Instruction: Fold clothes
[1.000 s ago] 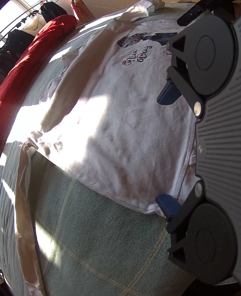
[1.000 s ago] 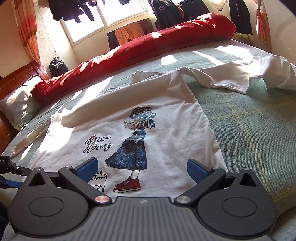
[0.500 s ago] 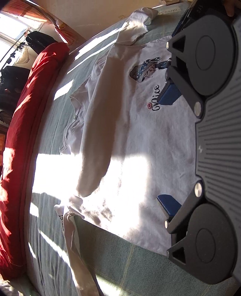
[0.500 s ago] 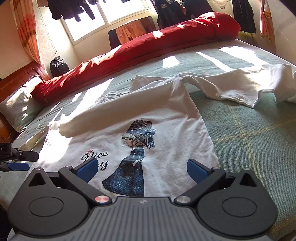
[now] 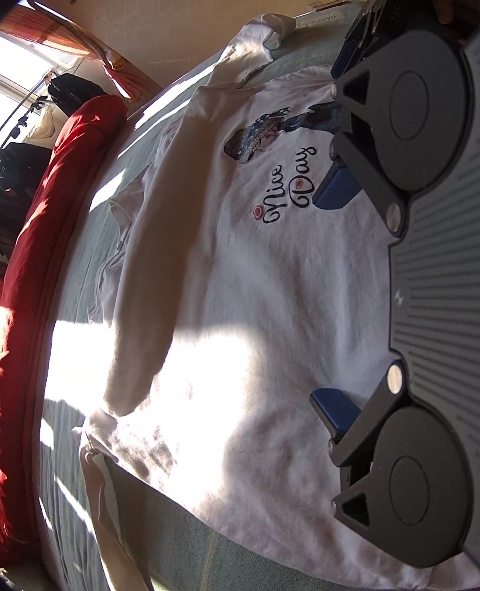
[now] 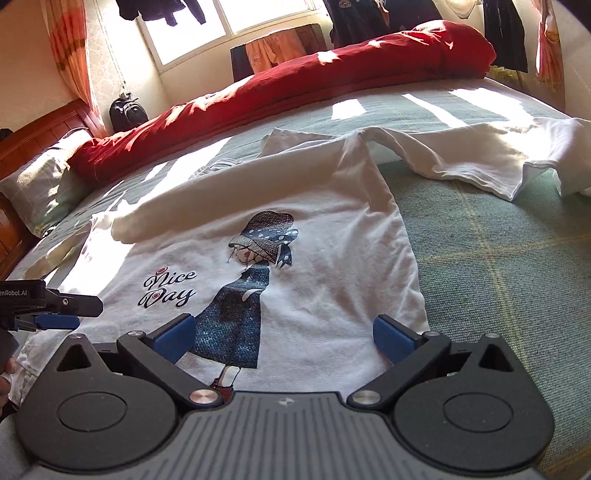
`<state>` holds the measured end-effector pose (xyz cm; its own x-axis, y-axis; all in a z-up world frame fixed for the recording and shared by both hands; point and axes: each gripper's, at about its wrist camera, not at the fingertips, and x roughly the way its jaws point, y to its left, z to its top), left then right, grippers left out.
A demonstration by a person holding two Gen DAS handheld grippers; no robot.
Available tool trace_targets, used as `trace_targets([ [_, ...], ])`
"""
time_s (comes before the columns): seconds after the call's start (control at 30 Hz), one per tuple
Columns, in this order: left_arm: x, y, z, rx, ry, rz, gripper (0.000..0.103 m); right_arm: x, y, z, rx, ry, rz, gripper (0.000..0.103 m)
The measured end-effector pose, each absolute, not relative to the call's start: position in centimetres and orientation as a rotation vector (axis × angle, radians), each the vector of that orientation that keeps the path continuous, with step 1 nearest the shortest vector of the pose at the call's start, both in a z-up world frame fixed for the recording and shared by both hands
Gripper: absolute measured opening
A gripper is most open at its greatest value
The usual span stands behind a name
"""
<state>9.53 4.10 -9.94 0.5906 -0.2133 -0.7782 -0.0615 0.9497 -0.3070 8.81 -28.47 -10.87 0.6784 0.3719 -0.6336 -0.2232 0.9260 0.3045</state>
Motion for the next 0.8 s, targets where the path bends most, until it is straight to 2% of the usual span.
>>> trace_targets([
  [0.47, 11.6, 3.4, -8.9, -0.269, 1.037, -0.068, 0.102, 10.3, -30.5, -9.1, 0.284, 0.917, 0.329, 0.103],
  [0.63, 13.8, 3.5, -5.8, -0.253, 0.966, -0.06, 0.102, 12.8, -31.1, -6.2, 0.221, 0.934, 0.355, 0.103],
  [0.8, 17.4, 2.8, -2.4, -0.212, 0.877, -0.094, 0.102, 18.0, -30.5, -0.8, 0.025, 0.842, 0.425, 0.1],
])
